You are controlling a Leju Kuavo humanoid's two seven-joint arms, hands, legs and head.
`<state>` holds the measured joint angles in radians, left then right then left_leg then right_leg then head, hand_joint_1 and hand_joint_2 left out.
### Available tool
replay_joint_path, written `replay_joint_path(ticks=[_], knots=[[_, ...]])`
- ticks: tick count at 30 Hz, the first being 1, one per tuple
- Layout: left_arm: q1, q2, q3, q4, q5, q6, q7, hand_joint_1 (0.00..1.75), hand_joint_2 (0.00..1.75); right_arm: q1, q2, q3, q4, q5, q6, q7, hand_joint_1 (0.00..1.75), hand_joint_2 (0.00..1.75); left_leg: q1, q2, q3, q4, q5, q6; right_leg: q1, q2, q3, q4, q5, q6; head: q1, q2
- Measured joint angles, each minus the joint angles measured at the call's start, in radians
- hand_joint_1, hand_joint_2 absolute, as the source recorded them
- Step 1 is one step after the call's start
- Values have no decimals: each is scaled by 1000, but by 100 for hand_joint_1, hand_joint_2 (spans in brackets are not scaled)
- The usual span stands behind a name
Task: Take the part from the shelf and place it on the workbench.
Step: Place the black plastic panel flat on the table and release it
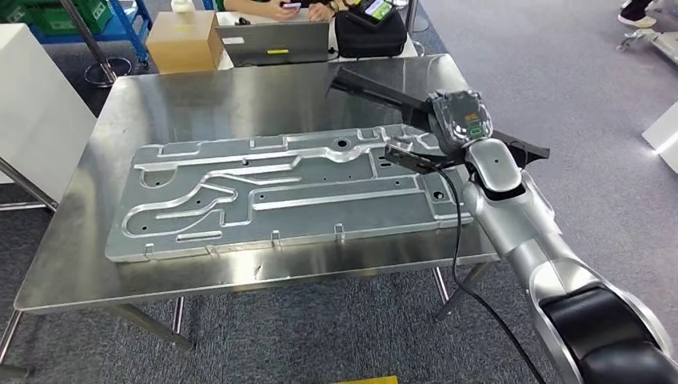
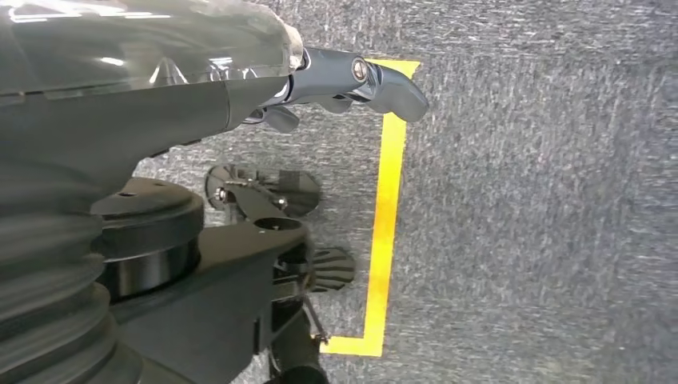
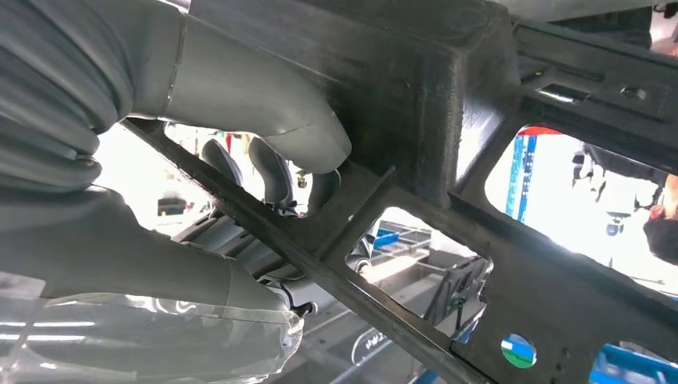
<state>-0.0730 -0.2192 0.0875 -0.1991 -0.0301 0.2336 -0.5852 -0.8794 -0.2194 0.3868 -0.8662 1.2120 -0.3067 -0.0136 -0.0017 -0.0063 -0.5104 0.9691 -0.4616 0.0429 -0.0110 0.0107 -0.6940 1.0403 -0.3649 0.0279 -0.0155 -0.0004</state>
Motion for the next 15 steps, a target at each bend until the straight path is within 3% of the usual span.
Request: replay_joint_path(ticks=[2,3,4,5,6,7,9,13,15], knots=[[-3,0,0,0,-7,-13,1,0,175,35,-25,0,-17,-10,2,0,175,175,-1,0,1,-1,3,4,-2,-1,-59,129,-69,7,0,0],[-4,0,0,0,-13,-15,4,0,175,56,-33,0,-23,-14,3,0,175,175,-1,-1,1,-1,2,5,-3,-1,-89,193,-94,9,0,0],[-4,-1,-1,0,-21,-13,8,0,175,76,-37,0,-28,-12,3,0,175,175,-2,-1,2,1,-1,6,-3,-2,-107,230,-101,12,0,0],[-4,-2,-2,0,-29,-9,13,0,175,92,-39,1,-31,-5,2,1,175,175,-2,-1,4,3,-5,5,-4,-3,-108,229,-90,13,0,0],[-5,-6,-4,0,-39,-3,18,0,175,104,-36,3,-33,9,0,5,175,175,-2,-2,6,6,-11,3,-5,-4,-87,185,-60,14,0,0],[-7,-10,-8,0,-50,4,22,0,175,112,-29,6,-35,30,-2,12,175,175,-3,-1,8,12,-20,0,-6,-5,-55,116,-27,13,0,0],[-11,-22,-20,0,-68,18,26,0,175,115,-1,19,-33,81,-8,40,175,175,-6,2,5,25,-38,-11,-5,-5,0,9,8,5,0,0],[-27,-37,-31,-4,-68,27,42,0,175,127,95,62,-10,146,-19,69,175,175,-7,8,8,31,-59,-32,-2,0,15,-14,-10,-23,-2,0],[-34,-35,-32,-7,-64,16,49,0,175,129,148,86,10,163,-23,75,175,175,-6,8,-6,76,-86,-46,-6,1,26,-17,-17,-35,-1,0]])
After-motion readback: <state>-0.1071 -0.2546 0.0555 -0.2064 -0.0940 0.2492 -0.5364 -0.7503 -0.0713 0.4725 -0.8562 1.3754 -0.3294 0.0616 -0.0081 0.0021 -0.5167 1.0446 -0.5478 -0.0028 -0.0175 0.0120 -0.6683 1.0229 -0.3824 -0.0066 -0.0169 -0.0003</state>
